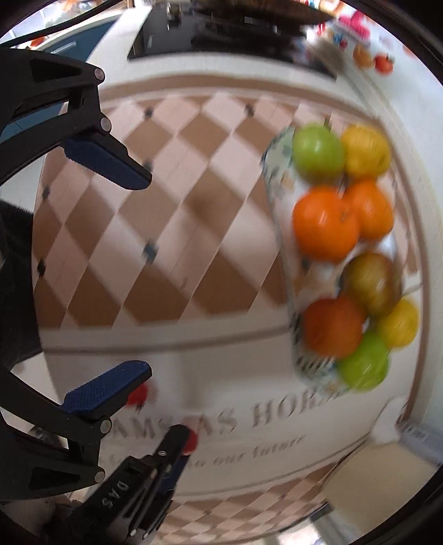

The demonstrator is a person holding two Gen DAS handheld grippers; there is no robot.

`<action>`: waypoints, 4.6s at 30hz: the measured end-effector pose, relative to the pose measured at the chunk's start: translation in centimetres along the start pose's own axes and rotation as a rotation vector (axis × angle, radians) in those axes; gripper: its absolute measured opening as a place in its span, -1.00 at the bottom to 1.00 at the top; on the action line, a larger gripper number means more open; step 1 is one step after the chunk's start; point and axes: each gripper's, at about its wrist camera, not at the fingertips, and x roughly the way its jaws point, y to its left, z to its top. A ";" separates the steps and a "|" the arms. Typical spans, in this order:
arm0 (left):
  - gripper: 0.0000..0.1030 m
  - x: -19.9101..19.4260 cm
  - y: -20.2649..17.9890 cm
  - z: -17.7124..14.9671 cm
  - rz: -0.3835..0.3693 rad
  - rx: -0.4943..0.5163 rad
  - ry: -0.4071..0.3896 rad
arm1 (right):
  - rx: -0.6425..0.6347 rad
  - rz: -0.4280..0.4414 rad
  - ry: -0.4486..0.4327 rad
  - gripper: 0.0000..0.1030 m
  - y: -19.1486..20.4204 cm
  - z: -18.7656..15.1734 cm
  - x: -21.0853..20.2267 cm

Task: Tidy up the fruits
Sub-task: 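Grasp a cherry tomato with the left tool while the right tool grasps the other tomato, then drop the tomato onto the plate with the left tool while the right drops its tomato, then lift both tools away from the plate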

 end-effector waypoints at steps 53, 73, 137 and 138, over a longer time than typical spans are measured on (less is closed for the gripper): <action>-0.43 1.7 15.4 9.5 -0.342 -0.424 0.066 | -0.223 0.221 -0.030 -0.36 17.9 7.2 4.1; 0.18 1.6 14.6 9.3 -0.297 -0.400 0.081 | -0.235 0.154 -0.044 0.04 17.2 7.9 3.6; 0.85 -28.1 11.8 -21.8 0.020 -0.142 -0.659 | -0.239 -0.092 -0.648 0.95 17.1 -23.6 -33.7; 0.85 -28.3 11.6 -22.2 0.022 -0.143 -0.663 | -0.242 -0.092 -0.652 0.95 17.0 -24.0 -34.0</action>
